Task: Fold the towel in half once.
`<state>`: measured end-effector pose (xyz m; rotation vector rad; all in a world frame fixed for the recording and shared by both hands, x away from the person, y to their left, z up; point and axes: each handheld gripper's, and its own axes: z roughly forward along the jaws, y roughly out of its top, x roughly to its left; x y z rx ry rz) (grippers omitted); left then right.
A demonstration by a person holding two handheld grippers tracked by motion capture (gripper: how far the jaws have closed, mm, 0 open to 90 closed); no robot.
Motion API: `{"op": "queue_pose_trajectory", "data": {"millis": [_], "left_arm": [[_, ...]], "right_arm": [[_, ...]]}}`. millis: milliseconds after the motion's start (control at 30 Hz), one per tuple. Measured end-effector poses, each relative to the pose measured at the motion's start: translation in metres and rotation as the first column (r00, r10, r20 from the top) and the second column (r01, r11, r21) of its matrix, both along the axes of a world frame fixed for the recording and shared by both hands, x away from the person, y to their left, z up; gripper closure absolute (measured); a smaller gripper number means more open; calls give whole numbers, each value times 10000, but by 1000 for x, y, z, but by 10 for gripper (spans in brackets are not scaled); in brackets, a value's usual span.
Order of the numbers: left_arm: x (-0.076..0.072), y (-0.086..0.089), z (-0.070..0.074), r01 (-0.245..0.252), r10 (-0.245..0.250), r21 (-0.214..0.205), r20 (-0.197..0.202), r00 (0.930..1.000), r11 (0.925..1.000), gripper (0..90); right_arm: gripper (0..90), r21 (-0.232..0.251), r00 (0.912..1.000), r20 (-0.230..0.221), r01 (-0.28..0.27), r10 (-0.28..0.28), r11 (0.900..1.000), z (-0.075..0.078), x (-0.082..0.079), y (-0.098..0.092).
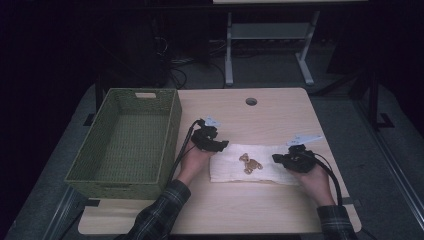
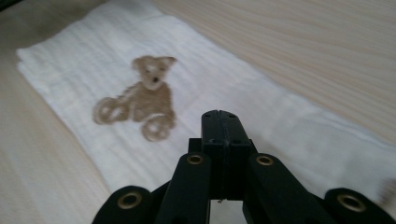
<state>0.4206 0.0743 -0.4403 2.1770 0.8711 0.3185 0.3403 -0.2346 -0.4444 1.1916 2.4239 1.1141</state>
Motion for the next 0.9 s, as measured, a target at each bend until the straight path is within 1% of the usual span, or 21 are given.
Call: {"op": "queue_pose_trajectory", "data": {"millis": [67, 100, 133, 167, 233, 267, 333, 367, 400, 433, 467, 533, 567, 600, 633, 667, 700, 733, 767, 833, 900], "left_arm": [[2, -7, 2, 239, -240, 32, 89, 9997, 9997, 394], [3, -10, 2, 294, -292, -72, 161, 9994, 9995, 392], [4, -13, 3, 404, -402, -109, 151, 9991, 9991, 392], [5, -17, 4, 492, -490, -99, 165, 9987, 9987, 392], [6, -23, 5, 703, -700, -155, 167, 9974, 9974, 390], [7, -26, 5, 793, -789, -201, 188, 9967, 9966, 389], [8, -33, 5, 936, -933, -303, 98, 9956, 9951, 388], [9, -36, 4, 988, -986, -353, 88, 9951, 9945, 387], [10, -39, 4, 1074, -1072, -346, 71, 9942, 9936, 387], [11, -42, 3, 1150, -1149, -363, 46, 9934, 9927, 387], [12, -45, 2, 1261, -1262, -387, 3, 9920, 9913, 386], [12, -51, -1, 1405, -1410, -488, -60, 9900, 9889, 386], [12, -55, -3, 1468, -1480, -646, -139, 9889, 9871, 386], [12, -60, -6, 1642, -1657, -619, -198, 9860, 9845, 386], [12, -63, -8, 1767, -1784, -630, -228, 9837, 9822, 385], [11, -66, -10, 1819, -1840, -639, -280, 9825, 9812, 386], [12, -69, -12, 1984, -2003, -521, -354, 9791, 9787, 385], [12, -72, -14, 2056, -2078, -533, -406, 9773, 9772, 382], [12, -75, -15, 2147, -2166, -424, -459, 9752, 9758, 381], [12, -79, -18, 2179, -2202, -447, -545, 9739, 9749, 379], [12, -81, -21, 2315, -2323, -196, -643, 9705, 9726, 379]], "right_arm": [[899, 0, 9998, -42, -188, 188, 9998, 0, -2, 9], [899, 5, 9994, -72, -330, 330, 9995, 0, -2, 14], [899, 24, 9990, -149, -418, 418, 9991, -1, -3, 19], [899, 11, 9985, -69, -542, 542, 9985, -2, -3, 23], [899, 37, 9975, -193, -673, 674, 9977, -5, -3, 32], [900, 10, 9971, -252, -719, 719, 9974, -6, -3, 36], [900, -99, 9953, -279, -925, 922, 9957, -10, -3, 45], [900, -102, 9954, -241, -933, 930, 9956, -11, -3, 48], [900, -172, 9948, -302, -982, 976, 9950, -12, -3, 50], [900, -230, 9947, -298, -994, 987, 9948, -14, -3, 52], [900, -170, 9944, -382, -997, 990, 9949, -15, -3, 54], [900, -387, 9926, -464, -1143, 1124, 9927, -18, -3, 57], [900, -441, 9918, -501, -1198, 1175, 9918, -20, -3, 57], [900, -538, 9913, -529, -1236, 1207, 9909, -22, -3, 58], [900, -381, 9920, -461, -1192, 1174, 9921, -23, -4, 57], [900, -331, 9922, -523, -1148, 1129, 9928, -23, -5, 57], [900, -327, 9921, -529, -1156, 1138, 9928, -23, -5, 57], [900, -352, 9921, -499, -1166, 1148, 9926, -24, -5, 56], [900, -369, 9922, -474, -1168, 1151, 9925, -24, -5, 56], [900, -425, 9918, -440, -1220, 1202, 9916, -23, -5, 57], [900, -439, 9919, -434, -1213, 1194, 9916, -23, -6, 57]]}}
